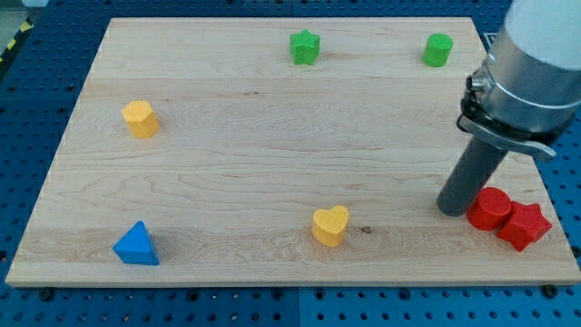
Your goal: Push the yellow hexagon slightly down
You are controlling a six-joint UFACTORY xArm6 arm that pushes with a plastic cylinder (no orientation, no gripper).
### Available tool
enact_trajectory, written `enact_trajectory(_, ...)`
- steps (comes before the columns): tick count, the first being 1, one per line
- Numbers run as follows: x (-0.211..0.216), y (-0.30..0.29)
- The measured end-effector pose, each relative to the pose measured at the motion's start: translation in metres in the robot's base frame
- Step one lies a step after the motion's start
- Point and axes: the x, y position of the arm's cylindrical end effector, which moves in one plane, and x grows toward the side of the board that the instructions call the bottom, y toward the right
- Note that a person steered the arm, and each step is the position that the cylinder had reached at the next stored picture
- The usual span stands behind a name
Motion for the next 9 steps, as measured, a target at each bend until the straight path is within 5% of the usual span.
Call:
enact_trajectory(2, -0.086, -0.064)
enact_trajectory(5, -0.179, -0.285)
enact_trajectory(7, -0.153, -0.364)
enact_trajectory(9, -0.132, -0.356)
